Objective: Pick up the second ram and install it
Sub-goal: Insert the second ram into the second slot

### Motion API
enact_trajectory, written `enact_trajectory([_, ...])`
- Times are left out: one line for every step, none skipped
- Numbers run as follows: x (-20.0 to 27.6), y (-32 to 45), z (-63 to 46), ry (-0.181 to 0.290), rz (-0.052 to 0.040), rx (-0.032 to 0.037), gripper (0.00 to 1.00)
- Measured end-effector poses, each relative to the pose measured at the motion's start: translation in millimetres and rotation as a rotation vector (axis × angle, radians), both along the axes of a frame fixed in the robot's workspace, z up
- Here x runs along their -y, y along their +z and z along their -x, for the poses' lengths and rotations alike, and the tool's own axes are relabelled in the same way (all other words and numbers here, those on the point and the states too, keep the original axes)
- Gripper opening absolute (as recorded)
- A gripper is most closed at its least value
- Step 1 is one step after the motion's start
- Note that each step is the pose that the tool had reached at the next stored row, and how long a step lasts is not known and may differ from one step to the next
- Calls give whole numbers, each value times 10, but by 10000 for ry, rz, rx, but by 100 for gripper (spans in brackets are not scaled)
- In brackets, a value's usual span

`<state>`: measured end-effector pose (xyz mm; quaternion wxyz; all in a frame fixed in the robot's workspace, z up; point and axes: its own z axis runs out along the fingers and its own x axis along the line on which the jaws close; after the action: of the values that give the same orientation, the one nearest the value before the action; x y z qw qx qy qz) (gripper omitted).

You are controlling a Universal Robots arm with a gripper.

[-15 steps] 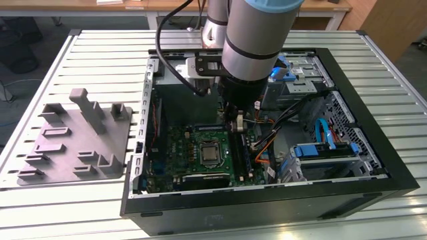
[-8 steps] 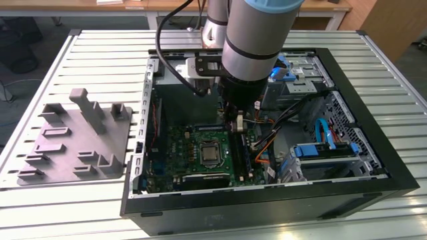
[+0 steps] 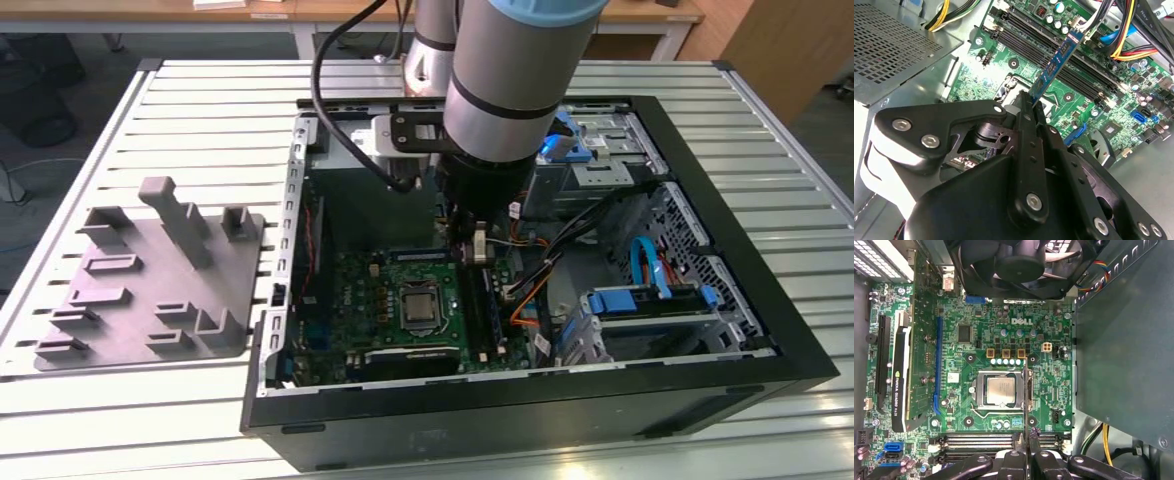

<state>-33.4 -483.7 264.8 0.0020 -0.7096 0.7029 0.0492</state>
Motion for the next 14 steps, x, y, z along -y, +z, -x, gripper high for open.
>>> enact_trajectory([0, 0, 0, -64, -1, 1, 14])
enact_trajectory([0, -1, 0, -204, -1, 1, 14])
enact_trajectory([0, -2, 0, -381, -2, 1, 14])
enact_trajectory([0, -2, 0, -560, -1, 1, 14])
enact_trajectory([0, -3, 0, -740, -1, 1, 14])
enact_trajectory([0, -4, 0, -915, -1, 1, 14])
enact_trajectory([0, -5, 0, -1110, -1, 1, 14])
enact_trajectory([0, -5, 0, -1291, 0, 1, 14])
enact_trajectory([0, -6, 0, -1469, 0, 1, 14])
enact_trajectory([0, -6, 0, -1651, -1, 1, 14])
enact_trajectory([0, -7, 0, -1828, 0, 0, 14])
enact_trajectory([0, -7, 0, -2003, 0, 0, 14])
enact_trajectory([0, -7, 0, -2185, 0, 1, 14])
enact_trajectory([0, -7, 0, -2350, -1, 1, 14])
